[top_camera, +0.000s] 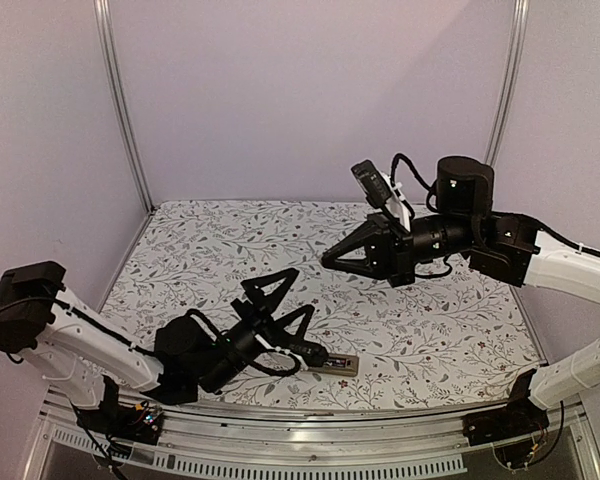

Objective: Load the batteries into the remote control
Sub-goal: Pass from the right arm to the left

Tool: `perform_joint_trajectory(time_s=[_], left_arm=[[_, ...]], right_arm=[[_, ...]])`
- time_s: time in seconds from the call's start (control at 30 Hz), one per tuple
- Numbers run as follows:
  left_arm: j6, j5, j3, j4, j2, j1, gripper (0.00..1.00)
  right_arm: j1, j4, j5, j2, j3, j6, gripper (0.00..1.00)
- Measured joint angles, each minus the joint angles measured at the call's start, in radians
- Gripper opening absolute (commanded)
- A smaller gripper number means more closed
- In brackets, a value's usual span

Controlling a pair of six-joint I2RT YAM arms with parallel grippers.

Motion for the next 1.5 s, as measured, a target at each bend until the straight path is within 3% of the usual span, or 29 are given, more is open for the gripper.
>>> perform_joint_trajectory(time_s=[0.27, 0.5, 1.13, 1.5], left_arm=[[-0.080, 0.038, 0.014, 0.025, -0.070, 0.003, 0.99], [-0.110, 0.083, 0.080, 0.026, -0.070, 0.013, 0.92], [-0.111, 0.135, 0.143, 0.027, -0.060, 0.015, 0.46], [-0.104, 0.135, 0.144, 0.029, -0.058, 0.015, 0.33]], right_arm=[[0.003, 0.015, -0.005, 0.000, 0.000, 0.000, 0.00], [0.021, 0.019, -0.009, 0.002, 0.000, 0.000, 0.00], [0.030, 0.027, -0.027, 0.003, 0.000, -0.011, 0.00], [0.030, 0.027, -0.030, 0.004, 0.000, -0.014, 0.00]])
